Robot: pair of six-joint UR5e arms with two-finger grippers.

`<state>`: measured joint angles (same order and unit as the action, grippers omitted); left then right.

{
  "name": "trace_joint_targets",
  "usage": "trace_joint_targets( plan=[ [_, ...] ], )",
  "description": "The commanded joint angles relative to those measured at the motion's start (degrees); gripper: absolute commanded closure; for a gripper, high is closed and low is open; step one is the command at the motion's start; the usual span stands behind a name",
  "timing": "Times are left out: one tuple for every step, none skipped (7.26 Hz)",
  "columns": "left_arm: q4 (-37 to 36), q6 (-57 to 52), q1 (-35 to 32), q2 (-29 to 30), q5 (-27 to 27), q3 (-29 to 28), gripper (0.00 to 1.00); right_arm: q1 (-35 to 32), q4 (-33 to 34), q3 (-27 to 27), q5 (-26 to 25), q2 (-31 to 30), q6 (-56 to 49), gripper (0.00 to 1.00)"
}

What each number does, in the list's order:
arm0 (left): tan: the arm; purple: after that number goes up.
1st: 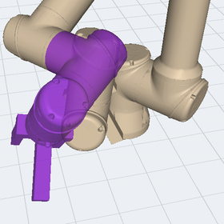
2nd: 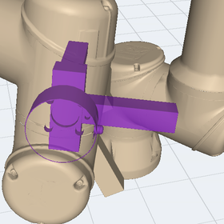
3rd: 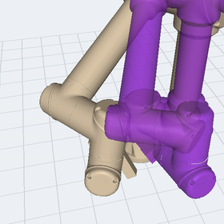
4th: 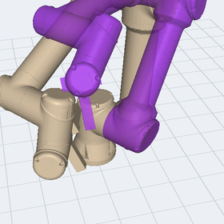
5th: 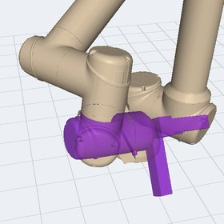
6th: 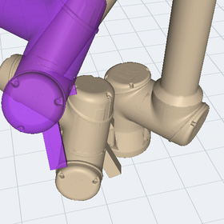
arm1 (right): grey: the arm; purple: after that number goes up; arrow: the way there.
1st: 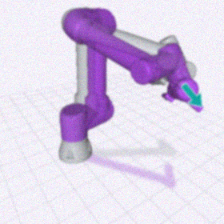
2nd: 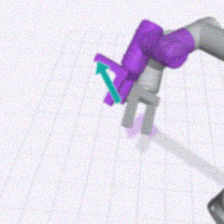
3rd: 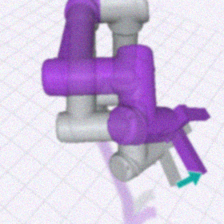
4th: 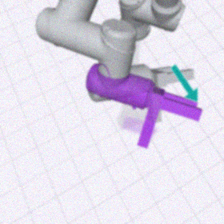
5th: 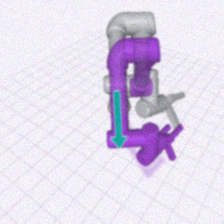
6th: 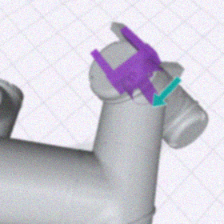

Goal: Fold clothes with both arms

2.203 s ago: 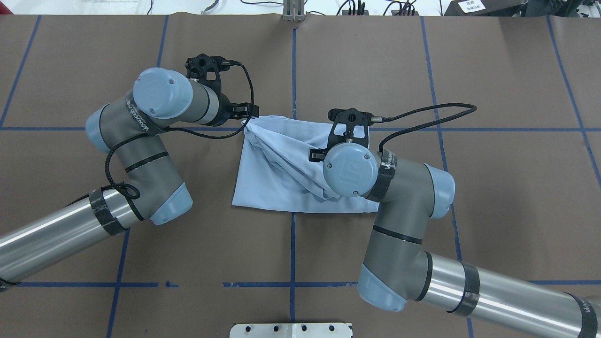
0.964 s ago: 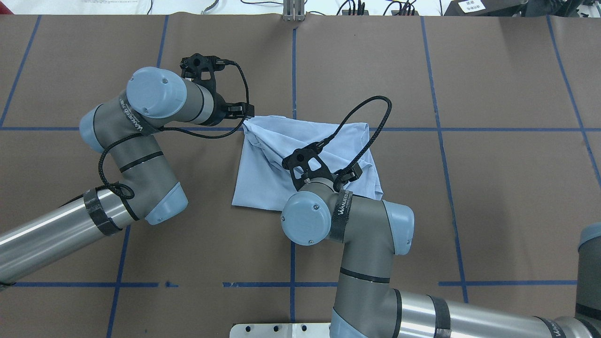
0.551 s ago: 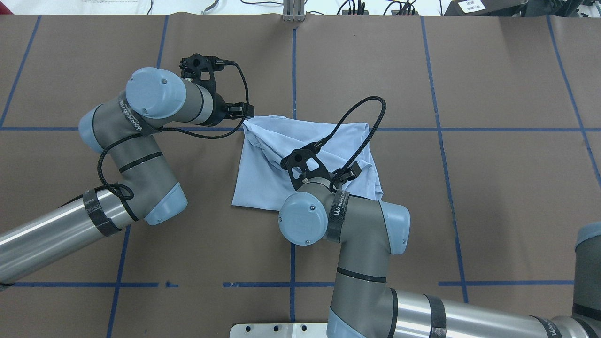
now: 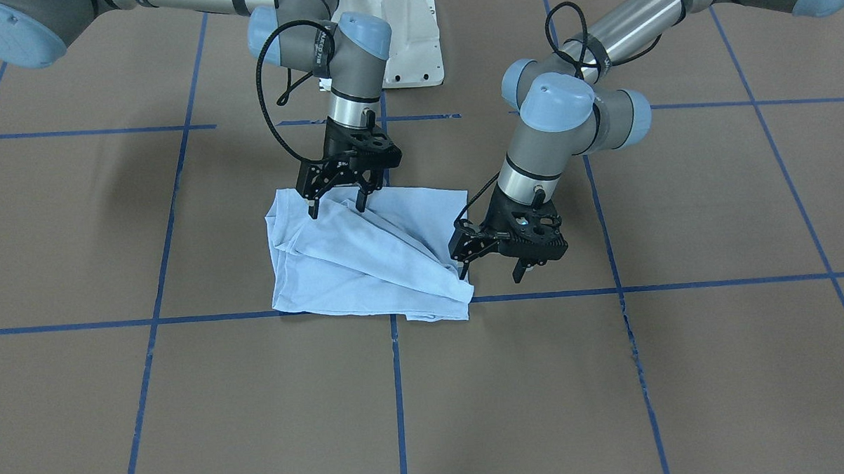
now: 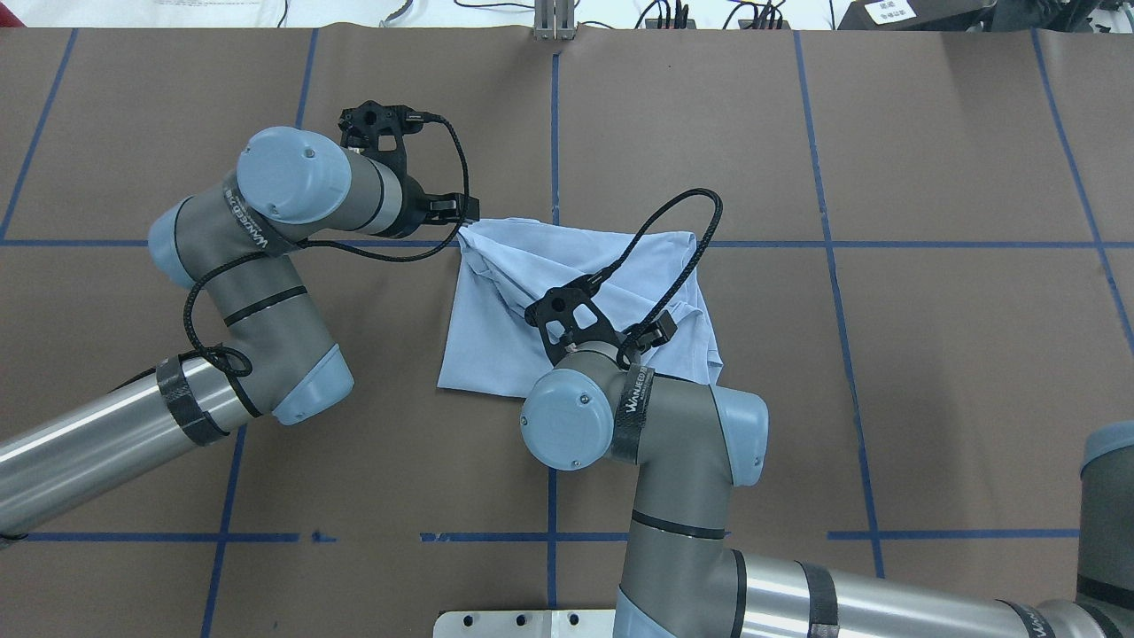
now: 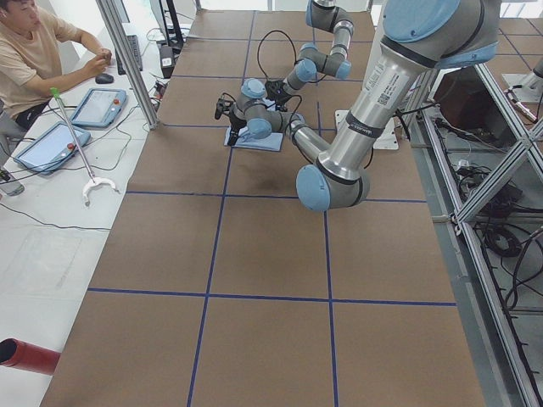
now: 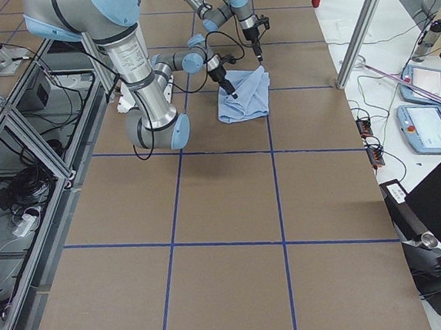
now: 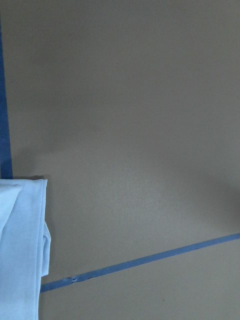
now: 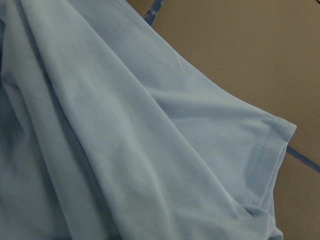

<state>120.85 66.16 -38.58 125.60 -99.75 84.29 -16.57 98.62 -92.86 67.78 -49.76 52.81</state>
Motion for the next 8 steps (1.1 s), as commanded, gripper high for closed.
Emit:
trace_joint_targets(
  plan=[
    [0.00,0.11,0.00,-0.09,0.00,0.00,0.00,0.31,-0.19,0.04,0.07,0.11,0.36,0.00],
    [0.09,0.11,0.09,-0.44,0.00,0.00,0.00,0.40,-0.19,0.04,0.07,0.02,0.36,0.00],
    [0.09,0.11,0.09,-0.44,0.00,0.00,0.00,0.57,-0.19,0.04,0.07,0.02,0.45,0.00],
    [0.09,0.11,0.09,-0.53,0.00,0.00,0.00,0.92,-0.19,0.04,0.07,0.02,0.54,0.00],
    [0.09,0.11,0.09,-0.53,0.00,0.00,0.00,0.93,-0.19,0.04,0.07,-0.16,0.45,0.00],
    [0.09,0.11,0.09,-0.53,0.00,0.00,0.00,0.93,-0.10,0.13,-0.02,-0.33,0.10,0.00],
    [0.09,0.20,0.09,-0.62,0.00,0.00,0.00,0.93,-0.10,0.13,-0.11,-0.42,0.10,0.00],
    [0.09,0.20,0.09,-0.62,0.00,0.17,0.00,0.93,-0.10,0.57,-0.19,-0.33,0.45,0.01]
  ],
)
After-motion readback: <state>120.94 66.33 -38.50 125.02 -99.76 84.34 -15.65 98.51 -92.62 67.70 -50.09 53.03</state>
